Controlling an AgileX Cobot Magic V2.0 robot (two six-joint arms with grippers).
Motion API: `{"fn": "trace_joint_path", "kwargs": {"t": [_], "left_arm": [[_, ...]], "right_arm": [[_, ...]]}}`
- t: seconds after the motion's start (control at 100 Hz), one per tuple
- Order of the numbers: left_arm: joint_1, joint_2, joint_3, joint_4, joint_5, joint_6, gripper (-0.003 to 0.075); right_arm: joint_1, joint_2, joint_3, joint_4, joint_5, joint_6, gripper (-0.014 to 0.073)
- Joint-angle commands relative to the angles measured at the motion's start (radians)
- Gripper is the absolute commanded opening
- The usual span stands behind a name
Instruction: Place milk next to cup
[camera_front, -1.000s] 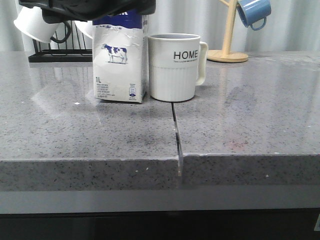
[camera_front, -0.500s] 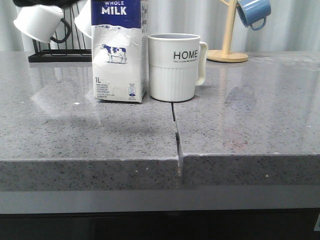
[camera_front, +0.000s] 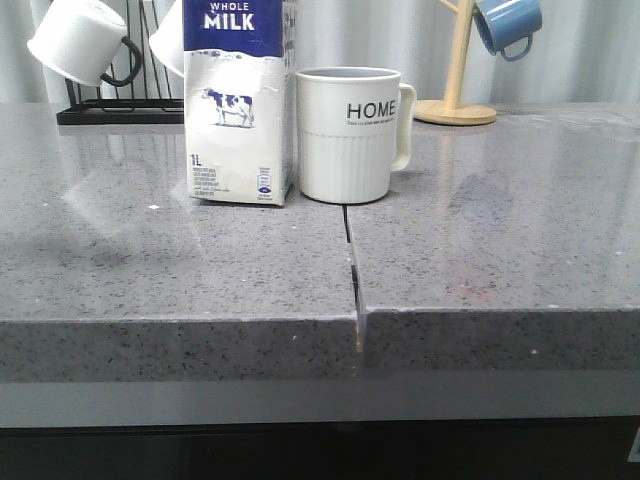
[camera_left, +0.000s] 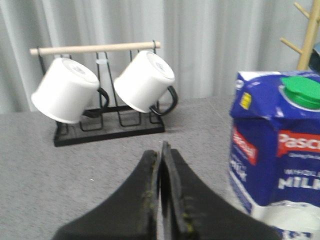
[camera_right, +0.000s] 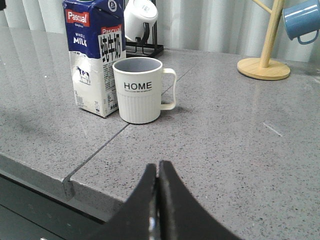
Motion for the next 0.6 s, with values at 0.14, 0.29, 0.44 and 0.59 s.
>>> {"fn": "trace_joint_path", "kwargs": {"t": [0.14, 0.29, 0.44, 0.59], "left_arm": [[0.245, -0.084, -0.02, 0.234, 0.238, -0.066, -0.002], [0.433, -0.126, -0.02, 0.513, 0.455, -0.376, -0.002], [0.578, -0.176, -0.02, 0.769, 0.655, -0.677, -0.002], [0.659, -0.252, -0.02, 0.987, 0.781, -0.952, -0.002]], "right_arm": [[-0.002, 0.013, -0.025, -0.002, -0.087, -0.01, -0.0069], [-0.002, 0.013, -0.025, -0.002, -0.087, -0.01, -0.0069], [-0.002, 0.013, -0.025, -0.002, -0.087, -0.01, -0.0069], [-0.002, 0.013, -0.025, -0.002, -0.087, -0.01, -0.0069]]}}
